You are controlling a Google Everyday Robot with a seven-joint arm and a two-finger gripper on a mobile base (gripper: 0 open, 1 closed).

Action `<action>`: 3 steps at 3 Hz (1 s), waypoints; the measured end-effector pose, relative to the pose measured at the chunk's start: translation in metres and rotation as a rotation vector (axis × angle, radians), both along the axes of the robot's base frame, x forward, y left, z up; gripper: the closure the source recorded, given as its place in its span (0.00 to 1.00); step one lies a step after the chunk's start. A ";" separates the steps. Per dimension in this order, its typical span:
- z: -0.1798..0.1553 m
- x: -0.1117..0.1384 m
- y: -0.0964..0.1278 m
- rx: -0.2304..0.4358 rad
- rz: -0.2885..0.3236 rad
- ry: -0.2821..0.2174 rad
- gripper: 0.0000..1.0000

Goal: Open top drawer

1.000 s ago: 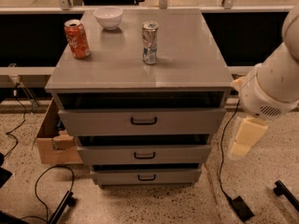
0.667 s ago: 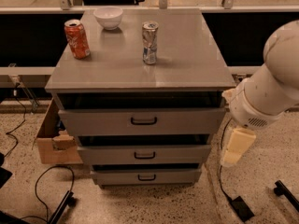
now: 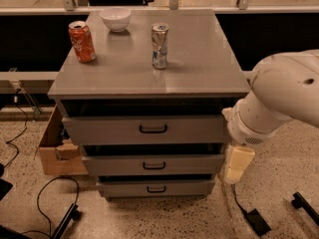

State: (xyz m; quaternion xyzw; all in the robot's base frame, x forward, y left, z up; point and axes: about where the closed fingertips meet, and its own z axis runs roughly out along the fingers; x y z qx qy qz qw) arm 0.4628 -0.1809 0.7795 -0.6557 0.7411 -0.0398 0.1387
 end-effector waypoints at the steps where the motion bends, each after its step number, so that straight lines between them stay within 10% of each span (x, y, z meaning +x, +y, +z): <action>1: -0.022 0.008 0.006 -0.044 0.043 0.016 0.00; 3: -0.055 0.044 0.012 -0.102 0.097 0.054 0.00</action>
Offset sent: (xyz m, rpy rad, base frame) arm 0.0414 0.0186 -0.0652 -0.1285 0.0642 0.1353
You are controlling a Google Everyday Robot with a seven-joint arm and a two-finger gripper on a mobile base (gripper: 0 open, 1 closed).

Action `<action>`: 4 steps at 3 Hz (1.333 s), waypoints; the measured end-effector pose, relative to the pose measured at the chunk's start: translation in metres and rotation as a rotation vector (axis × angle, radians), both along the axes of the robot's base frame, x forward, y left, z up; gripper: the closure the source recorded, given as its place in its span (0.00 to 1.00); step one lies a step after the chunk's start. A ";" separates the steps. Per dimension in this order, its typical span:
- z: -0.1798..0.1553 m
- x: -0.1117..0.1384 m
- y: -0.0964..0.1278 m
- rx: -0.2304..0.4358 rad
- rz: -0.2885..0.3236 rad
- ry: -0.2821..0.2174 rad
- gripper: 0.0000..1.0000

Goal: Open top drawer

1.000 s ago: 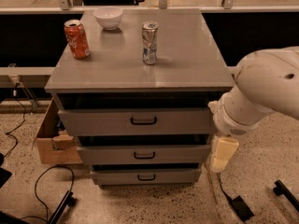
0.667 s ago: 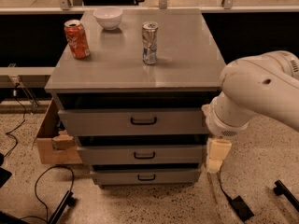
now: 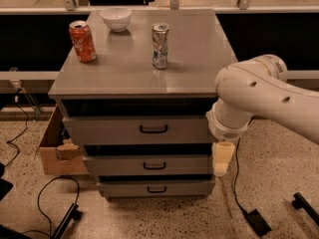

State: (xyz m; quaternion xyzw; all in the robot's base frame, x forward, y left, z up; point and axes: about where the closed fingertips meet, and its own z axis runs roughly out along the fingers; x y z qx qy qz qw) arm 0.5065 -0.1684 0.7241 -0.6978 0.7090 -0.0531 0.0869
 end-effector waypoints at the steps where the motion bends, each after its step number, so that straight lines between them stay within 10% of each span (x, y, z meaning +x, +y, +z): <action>1: -0.005 0.024 -0.002 -0.024 0.001 0.003 0.00; 4: -0.027 0.057 0.001 -0.057 0.002 0.038 0.00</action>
Offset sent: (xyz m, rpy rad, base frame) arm 0.0632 -0.0031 -0.0091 -0.0680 0.0010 0.0026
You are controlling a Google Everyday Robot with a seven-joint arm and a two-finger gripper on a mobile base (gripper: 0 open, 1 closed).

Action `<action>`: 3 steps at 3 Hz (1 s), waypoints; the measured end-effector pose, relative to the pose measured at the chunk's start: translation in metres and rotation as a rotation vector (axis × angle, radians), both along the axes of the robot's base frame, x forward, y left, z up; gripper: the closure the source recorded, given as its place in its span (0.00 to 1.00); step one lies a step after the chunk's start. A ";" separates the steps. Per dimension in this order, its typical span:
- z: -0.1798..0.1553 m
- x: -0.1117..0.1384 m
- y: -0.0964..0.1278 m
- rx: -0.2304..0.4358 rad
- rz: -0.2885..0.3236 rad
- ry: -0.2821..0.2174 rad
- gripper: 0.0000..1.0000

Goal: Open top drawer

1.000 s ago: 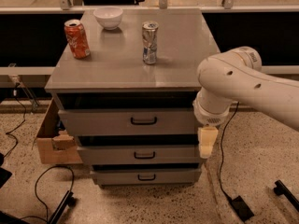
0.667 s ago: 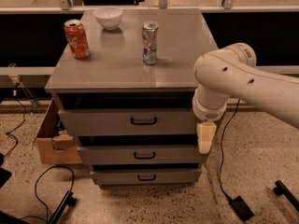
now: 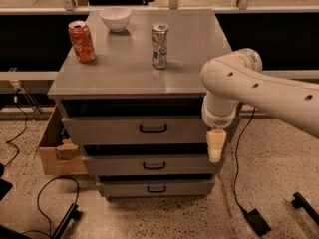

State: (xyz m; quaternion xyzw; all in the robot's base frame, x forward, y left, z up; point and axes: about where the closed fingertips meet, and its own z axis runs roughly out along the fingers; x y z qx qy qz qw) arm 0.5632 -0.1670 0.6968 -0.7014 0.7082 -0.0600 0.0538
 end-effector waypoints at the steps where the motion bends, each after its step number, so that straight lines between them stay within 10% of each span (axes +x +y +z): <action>1: -0.009 0.004 0.005 -0.004 0.002 0.016 0.14; 3: -0.014 0.003 -0.002 -0.015 -0.022 0.033 0.60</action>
Offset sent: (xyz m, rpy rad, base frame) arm 0.0080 0.0095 -0.0174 -0.0179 0.0306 -0.0060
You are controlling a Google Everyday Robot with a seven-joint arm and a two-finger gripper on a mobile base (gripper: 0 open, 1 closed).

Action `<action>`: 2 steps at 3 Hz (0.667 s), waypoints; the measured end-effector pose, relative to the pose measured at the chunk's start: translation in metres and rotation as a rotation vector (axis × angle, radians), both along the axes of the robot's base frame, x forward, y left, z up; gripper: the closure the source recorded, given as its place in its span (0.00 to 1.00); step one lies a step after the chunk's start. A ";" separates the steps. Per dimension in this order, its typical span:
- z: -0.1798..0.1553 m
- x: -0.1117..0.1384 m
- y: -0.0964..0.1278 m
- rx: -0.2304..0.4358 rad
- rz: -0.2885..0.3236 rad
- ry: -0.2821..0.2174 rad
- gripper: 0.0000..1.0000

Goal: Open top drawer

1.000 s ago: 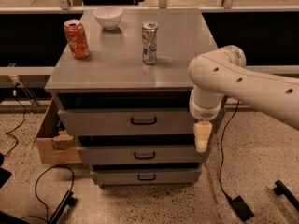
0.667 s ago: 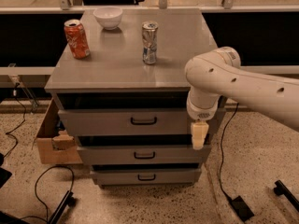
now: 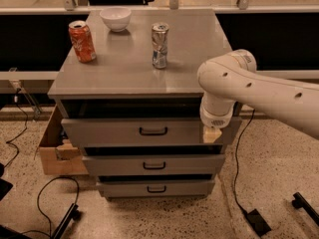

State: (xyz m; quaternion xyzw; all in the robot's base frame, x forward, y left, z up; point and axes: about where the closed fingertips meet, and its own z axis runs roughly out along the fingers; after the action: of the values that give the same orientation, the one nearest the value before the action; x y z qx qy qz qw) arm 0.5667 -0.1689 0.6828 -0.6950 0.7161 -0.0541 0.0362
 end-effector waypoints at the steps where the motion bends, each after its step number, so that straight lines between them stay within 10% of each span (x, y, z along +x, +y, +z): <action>1: 0.000 0.000 -0.001 0.000 -0.001 0.001 0.83; 2: 0.001 0.000 -0.001 0.000 -0.001 0.001 0.82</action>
Offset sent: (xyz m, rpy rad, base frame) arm -0.0001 -0.0006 0.0000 -0.0003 0.0006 -0.0014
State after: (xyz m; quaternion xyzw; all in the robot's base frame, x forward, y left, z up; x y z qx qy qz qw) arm 0.5665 -0.1695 0.6843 -0.6945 0.7166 -0.0541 0.0359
